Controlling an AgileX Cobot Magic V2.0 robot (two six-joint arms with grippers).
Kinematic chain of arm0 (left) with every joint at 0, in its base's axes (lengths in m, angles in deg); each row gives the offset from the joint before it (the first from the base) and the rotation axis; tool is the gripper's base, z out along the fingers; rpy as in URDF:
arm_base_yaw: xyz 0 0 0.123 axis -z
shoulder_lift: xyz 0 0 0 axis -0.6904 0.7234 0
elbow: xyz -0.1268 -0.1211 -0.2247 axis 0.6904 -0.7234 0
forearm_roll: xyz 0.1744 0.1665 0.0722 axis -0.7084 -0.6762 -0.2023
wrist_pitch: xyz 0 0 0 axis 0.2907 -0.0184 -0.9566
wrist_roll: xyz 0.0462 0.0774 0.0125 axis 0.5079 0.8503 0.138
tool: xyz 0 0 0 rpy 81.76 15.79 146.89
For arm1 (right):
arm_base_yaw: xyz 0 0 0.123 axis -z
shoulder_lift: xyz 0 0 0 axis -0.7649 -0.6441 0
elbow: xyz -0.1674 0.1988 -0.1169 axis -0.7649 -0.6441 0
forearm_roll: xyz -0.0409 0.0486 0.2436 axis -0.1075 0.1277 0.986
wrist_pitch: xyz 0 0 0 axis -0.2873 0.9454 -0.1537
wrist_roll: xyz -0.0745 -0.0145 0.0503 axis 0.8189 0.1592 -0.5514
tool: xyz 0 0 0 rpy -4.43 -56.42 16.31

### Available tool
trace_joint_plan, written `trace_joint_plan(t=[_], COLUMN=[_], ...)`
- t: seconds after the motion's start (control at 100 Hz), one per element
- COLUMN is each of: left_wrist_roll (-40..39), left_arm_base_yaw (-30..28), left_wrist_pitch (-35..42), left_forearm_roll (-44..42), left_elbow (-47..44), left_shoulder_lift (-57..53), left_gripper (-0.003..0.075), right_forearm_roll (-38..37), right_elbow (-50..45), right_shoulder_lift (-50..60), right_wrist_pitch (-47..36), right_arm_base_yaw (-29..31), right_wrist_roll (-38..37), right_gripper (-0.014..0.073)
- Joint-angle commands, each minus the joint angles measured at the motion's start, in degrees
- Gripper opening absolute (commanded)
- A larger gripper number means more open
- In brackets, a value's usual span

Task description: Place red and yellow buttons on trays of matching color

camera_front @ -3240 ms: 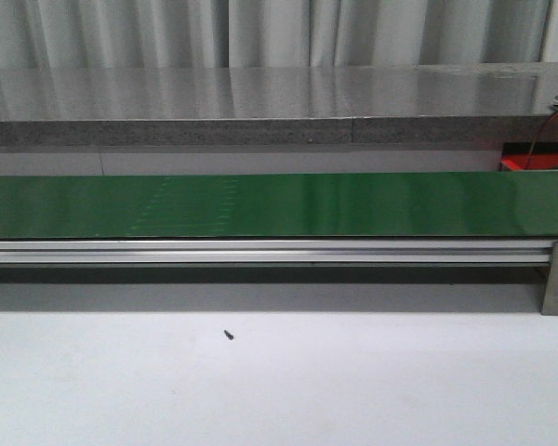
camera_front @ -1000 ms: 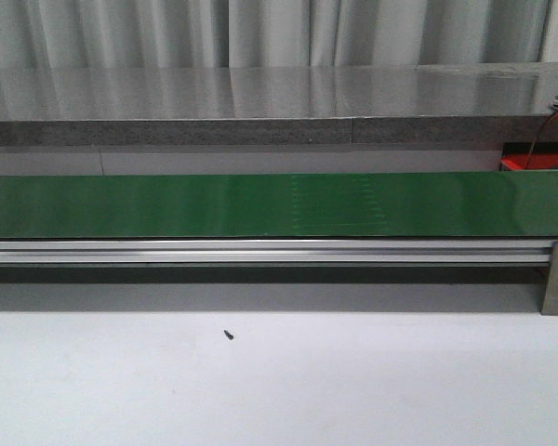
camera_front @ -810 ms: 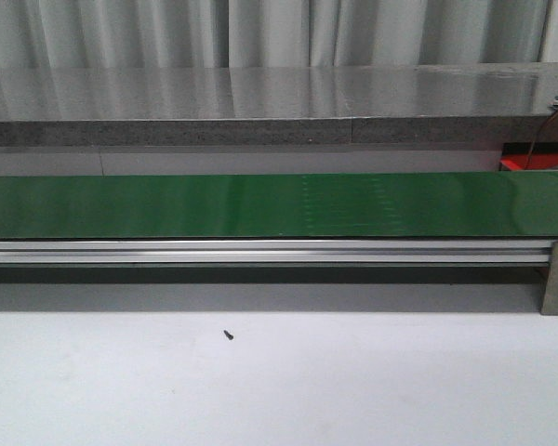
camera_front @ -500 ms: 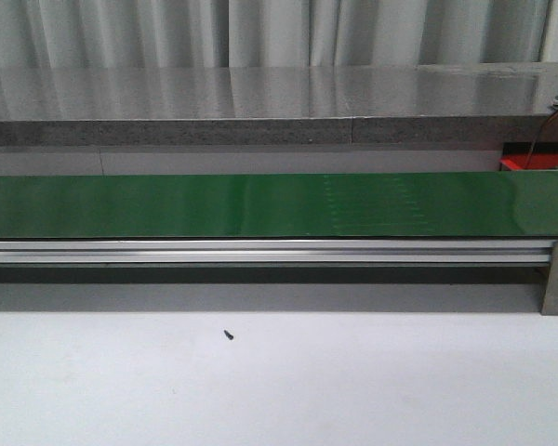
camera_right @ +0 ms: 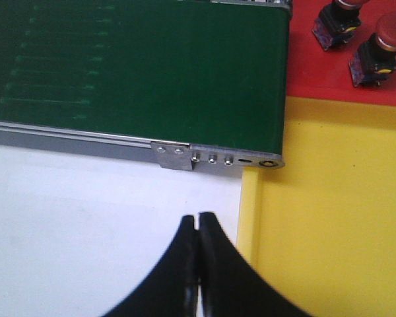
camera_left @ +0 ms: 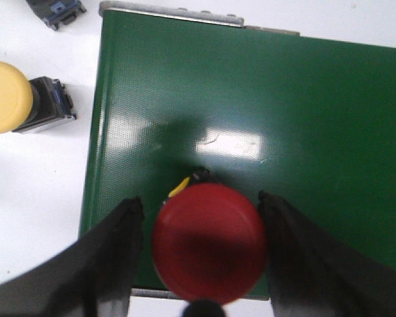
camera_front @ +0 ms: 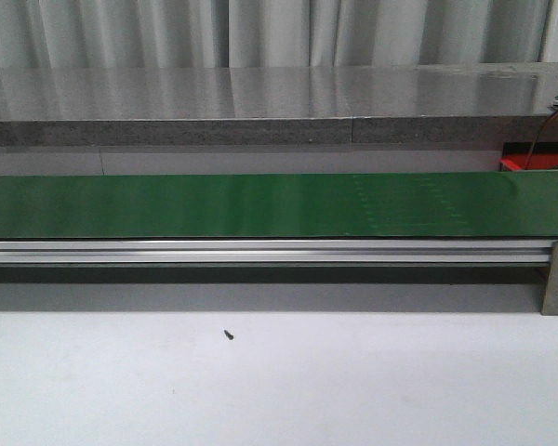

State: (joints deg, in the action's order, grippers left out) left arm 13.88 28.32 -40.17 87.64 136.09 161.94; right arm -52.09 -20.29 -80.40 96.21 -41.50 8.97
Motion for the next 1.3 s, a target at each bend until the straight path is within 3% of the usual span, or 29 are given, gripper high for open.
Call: trace_joint_plan(t=[0.0, 0.41, 0.66, 0.89, 1.29], left_wrist_roll=[0.13, 2.97, 2.97, 1.42, -2.04], left_arm_base_yaw=[0.45, 0.45, 0.45, 0.1, -12.02], left_wrist_pitch=[1.78, 4.01, 2.51, 1.1, 1.1], left_forearm_roll=[1.4, 6.48, 6.48, -0.71, -2.8], left_elbow=[1.8, 2.24, 6.98, 9.84, 9.84], left_shoulder_lift=[-1.67, -6.4, -6.92, -7.55, -7.79], left_gripper=[0.0395, 0.04, 0.0412, 0.0412, 0.0411], right_forearm_roll=[0.77, 0.77, 0.77, 0.77, 0.77], right_elbow=[1.5, 1.5, 1.5, 1.5, 1.5], right_shoulder_lift=[0.48, 0.48, 0.48, 0.48, 0.48], right_wrist_pitch=[-2.64, -2.64, -2.64, -2.64, -2.64], right_arm_base_yaw=[0.0, 0.0, 0.0, 0.0, 0.0], right_wrist_roll=[0.41, 0.41, 0.41, 0.41, 0.41], right_gripper=[-0.007, -0.007, -0.007, -0.007, -0.007])
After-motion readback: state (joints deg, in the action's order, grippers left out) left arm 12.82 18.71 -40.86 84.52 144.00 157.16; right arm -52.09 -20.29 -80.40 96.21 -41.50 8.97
